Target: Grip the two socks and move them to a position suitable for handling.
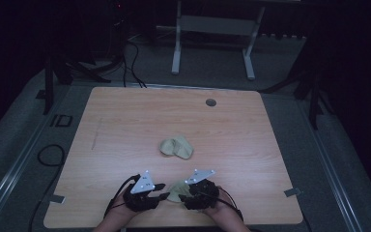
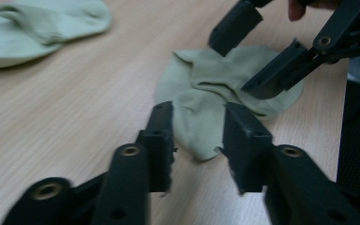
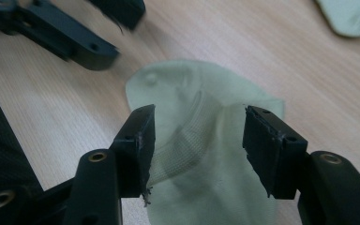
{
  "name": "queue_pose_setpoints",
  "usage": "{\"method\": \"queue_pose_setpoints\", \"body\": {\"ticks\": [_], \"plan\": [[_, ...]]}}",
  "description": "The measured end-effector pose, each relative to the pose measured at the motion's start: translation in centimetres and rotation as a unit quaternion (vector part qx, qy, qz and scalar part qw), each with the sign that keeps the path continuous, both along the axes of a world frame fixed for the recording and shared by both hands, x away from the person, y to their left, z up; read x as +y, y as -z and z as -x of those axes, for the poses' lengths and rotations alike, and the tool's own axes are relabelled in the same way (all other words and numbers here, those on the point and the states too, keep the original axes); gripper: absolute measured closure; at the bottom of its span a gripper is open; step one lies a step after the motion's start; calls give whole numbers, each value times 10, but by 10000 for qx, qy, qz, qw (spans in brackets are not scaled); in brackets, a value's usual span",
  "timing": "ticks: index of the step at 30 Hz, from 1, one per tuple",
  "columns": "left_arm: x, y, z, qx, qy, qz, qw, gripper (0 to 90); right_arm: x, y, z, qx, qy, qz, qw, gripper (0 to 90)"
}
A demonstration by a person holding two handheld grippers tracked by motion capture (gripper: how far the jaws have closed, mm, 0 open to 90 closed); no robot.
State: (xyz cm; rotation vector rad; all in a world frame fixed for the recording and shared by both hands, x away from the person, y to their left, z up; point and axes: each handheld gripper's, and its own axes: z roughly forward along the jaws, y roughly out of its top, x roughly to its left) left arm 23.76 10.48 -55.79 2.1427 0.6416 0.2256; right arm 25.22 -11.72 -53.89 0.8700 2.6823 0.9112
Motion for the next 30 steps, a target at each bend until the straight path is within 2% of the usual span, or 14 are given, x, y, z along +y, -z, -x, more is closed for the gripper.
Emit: {"method": "queue_pose_setpoints", "body": {"ticks": [3,4,5,7,8,9,12,13,15,17,20,22,24,30], "plan": [[-9,3,-2,-7,132,-226,9997,803,4,1,1,-19,-78,69,9999,439],[-12,4,-3,-49,167,-326,9993,825,5,1,1,-34,-91,80,9999,445],[-12,4,-3,-49,167,-326,9993,848,6,2,1,-65,-73,98,9999,467],[-17,10,-7,38,181,-576,9982,881,7,3,0,-37,-100,106,9999,511],[-18,11,-9,61,197,-619,9979,890,9,4,1,-51,-141,144,9998,539],[-18,12,-10,106,207,-559,9982,891,9,5,1,-38,-188,186,9996,550],[-19,11,-12,121,223,-609,9978,892,12,11,0,-2,-285,361,9989,650],[-19,11,-12,129,213,-599,9979,893,11,10,-1,16,-266,328,9991,724],[-19,12,-12,140,199,-586,9980,894,10,10,-1,38,-262,308,9992,753],[-19,11,-12,130,199,-611,9978,894,5,6,-2,11,-222,259,9994,819],[-19,11,-12,134,204,-614,9978,894,-1,0,-1,-5,-198,202,9996,826],[-20,11,-11,77,202,-662,9976,895,-9,-8,-2,-20,-124,66,9999,826],[-21,11,-10,51,204,-689,9974,894,-16,-16,-3,-115,-8,7,9999,826],[-21,11,-11,52,228,-708,9972,895,-53,-33,-12,-139,432,-251,9987,825]]}}
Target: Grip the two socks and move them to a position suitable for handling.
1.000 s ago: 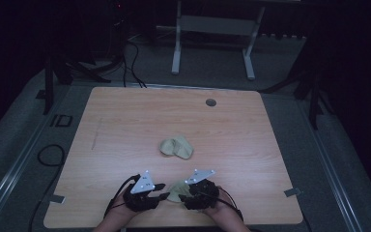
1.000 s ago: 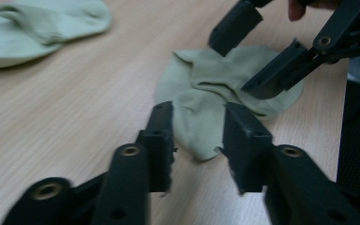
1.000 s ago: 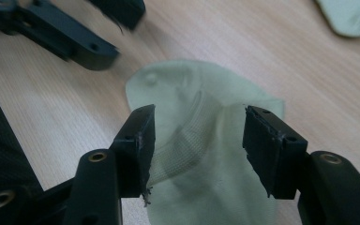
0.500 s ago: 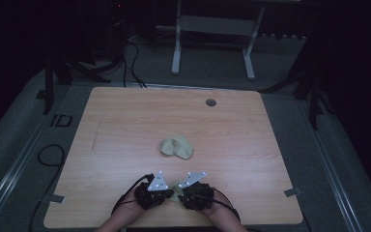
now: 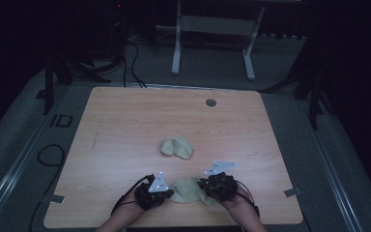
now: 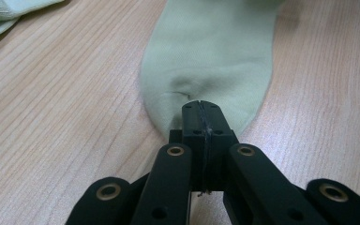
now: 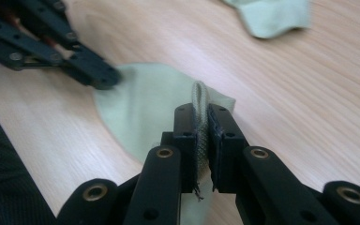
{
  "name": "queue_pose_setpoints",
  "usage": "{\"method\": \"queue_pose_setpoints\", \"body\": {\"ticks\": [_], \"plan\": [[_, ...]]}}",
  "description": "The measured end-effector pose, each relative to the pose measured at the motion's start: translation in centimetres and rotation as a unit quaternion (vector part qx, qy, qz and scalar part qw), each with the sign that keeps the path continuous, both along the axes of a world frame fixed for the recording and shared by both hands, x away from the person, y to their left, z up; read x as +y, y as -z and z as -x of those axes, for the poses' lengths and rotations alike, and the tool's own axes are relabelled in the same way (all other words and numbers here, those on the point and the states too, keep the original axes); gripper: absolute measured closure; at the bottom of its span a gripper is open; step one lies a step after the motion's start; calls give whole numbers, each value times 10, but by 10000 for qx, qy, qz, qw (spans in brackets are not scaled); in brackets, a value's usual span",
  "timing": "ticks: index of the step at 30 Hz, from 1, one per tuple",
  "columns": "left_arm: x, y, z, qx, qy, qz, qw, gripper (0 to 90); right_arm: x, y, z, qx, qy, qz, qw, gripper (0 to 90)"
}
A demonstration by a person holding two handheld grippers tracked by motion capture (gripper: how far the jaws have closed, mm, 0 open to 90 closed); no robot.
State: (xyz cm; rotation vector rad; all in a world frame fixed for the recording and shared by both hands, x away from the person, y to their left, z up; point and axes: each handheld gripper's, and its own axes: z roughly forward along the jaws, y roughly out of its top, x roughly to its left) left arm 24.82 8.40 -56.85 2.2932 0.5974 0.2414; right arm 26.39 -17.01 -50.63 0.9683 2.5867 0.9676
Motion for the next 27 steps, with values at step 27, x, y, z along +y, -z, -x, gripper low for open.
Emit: {"method": "queue_pose_setpoints", "body": {"ticks": [27], "plan": [[-5,-4,-25,-38,428,-239,9988,895,-32,43,-18,268,323,427,9982,898]]}}
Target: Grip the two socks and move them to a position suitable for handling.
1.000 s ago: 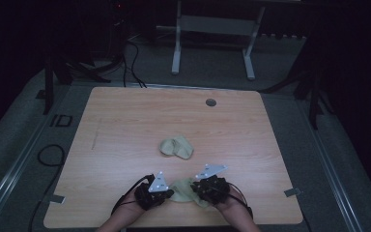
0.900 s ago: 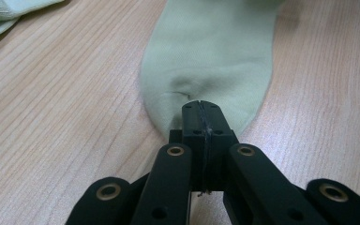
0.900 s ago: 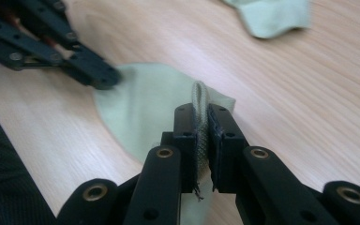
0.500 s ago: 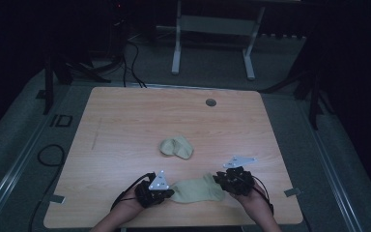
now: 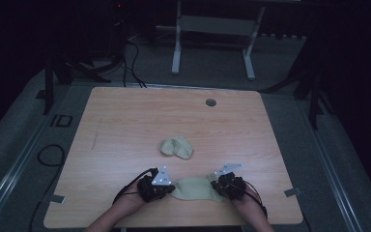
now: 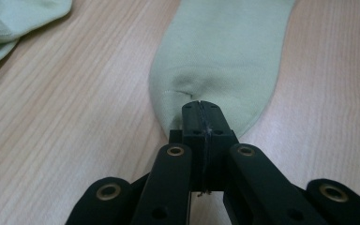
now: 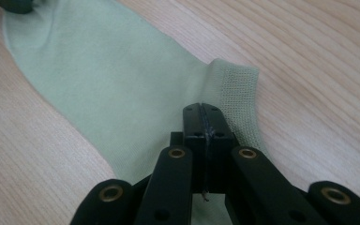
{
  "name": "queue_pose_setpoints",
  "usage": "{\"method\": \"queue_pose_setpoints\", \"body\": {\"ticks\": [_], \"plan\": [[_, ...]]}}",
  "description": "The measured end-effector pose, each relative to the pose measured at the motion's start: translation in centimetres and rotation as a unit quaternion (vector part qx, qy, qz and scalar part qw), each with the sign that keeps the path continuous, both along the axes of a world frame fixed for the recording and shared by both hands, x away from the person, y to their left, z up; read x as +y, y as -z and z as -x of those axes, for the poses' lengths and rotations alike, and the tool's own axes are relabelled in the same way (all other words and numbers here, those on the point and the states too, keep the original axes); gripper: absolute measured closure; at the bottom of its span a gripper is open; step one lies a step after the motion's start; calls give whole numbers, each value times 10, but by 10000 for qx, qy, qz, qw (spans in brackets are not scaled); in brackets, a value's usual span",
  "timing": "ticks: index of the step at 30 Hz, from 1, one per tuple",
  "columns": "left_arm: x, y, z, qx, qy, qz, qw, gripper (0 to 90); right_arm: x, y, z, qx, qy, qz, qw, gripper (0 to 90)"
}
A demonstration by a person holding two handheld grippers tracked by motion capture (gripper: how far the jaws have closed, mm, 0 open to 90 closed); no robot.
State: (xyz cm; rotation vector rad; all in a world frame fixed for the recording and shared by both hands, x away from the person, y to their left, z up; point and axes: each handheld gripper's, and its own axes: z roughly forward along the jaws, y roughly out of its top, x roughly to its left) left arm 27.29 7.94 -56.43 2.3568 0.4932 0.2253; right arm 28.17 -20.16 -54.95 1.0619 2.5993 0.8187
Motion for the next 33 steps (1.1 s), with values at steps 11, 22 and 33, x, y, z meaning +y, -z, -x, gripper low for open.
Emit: {"method": "queue_pose_setpoints", "body": {"ticks": [11,22,33], "plan": [[-14,0,-11,-42,137,-21,9999,894,-16,2,7,-81,391,-112,9991,897],[-17,1,-11,54,95,137,9998,892,-24,3,10,-121,576,-218,9980,897],[-16,-3,-3,-39,9,249,9997,612,-20,-16,5,-244,508,-420,9975,797]]}}
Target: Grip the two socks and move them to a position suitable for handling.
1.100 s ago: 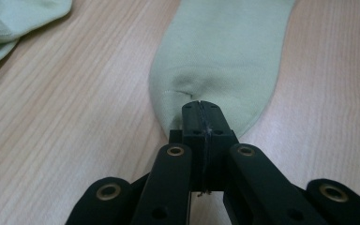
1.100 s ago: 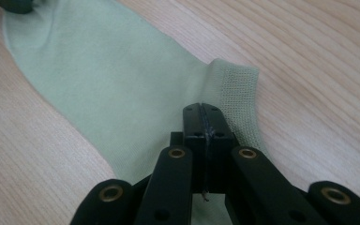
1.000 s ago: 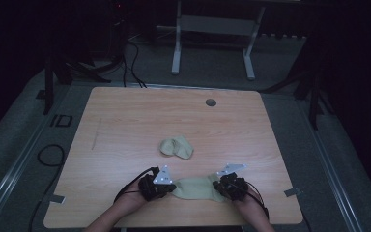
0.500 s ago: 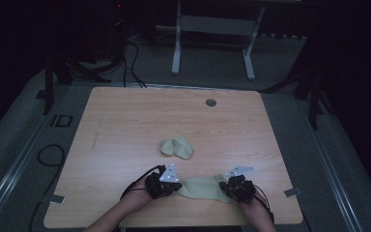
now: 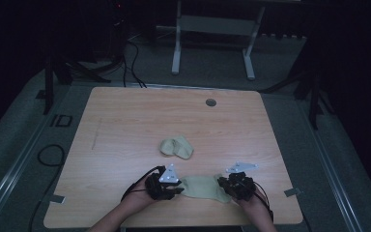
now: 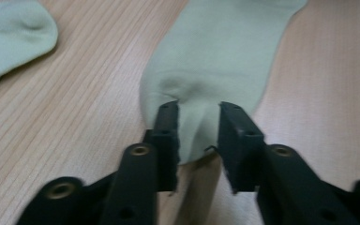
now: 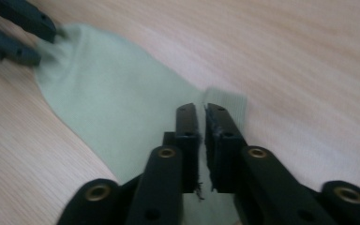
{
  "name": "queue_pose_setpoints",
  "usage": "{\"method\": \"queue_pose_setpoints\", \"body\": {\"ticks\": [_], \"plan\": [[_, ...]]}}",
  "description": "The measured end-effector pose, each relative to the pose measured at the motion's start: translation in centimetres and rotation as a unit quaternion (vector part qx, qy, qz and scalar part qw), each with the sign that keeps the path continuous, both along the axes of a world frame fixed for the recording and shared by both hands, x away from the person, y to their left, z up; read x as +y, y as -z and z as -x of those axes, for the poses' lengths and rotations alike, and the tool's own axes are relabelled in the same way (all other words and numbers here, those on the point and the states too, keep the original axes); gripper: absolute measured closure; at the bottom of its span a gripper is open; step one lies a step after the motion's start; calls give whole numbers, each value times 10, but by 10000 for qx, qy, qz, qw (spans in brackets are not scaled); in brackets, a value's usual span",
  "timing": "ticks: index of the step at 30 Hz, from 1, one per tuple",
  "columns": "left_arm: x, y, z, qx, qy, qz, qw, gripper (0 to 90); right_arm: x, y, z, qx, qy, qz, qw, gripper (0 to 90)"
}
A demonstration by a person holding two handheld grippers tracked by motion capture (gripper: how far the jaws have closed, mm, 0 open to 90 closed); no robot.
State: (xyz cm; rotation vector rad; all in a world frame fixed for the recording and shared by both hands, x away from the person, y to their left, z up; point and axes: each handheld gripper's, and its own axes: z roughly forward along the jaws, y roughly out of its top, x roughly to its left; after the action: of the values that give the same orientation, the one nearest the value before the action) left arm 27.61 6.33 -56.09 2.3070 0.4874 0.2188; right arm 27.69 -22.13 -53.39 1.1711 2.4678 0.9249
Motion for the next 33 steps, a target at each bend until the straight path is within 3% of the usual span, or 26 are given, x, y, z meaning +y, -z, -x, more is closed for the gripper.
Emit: {"method": "queue_pose_setpoints", "body": {"ticks": [2,5,12,15,18,19,25,28,29,31,33], "plan": [[4,-2,1,16,-134,76,9999,510,4,-5,-4,-48,-85,66,9999,729],[14,-5,2,94,-299,198,9993,467,10,-11,-14,-84,-226,114,9996,659],[39,-7,9,196,-546,345,9977,467,25,-26,-41,22,-520,343,9981,550],[51,-6,15,164,-732,438,9962,468,31,-32,-52,-73,-475,360,9982,502],[63,-3,20,218,-1024,606,9927,448,37,-36,-62,-102,-396,333,9986,471],[66,-3,22,254,-1050,600,9923,446,39,-37,-66,-85,-410,311,9986,435],[80,1,30,276,-1223,587,9904,428,59,-41,-79,-100,-473,406,9980,422],[81,3,32,265,-1189,480,9914,416,69,-41,-85,-39,-462,459,9979,472],[80,4,32,306,-1177,488,9914,403,72,-41,-88,62,-439,507,9977,458],[79,4,32,325,-1154,501,9915,402,76,-38,-97,386,-446,366,9976,447],[78,4,32,354,-1133,495,9917,392,83,-36,-102,433,-512,472,9966,431]]}}
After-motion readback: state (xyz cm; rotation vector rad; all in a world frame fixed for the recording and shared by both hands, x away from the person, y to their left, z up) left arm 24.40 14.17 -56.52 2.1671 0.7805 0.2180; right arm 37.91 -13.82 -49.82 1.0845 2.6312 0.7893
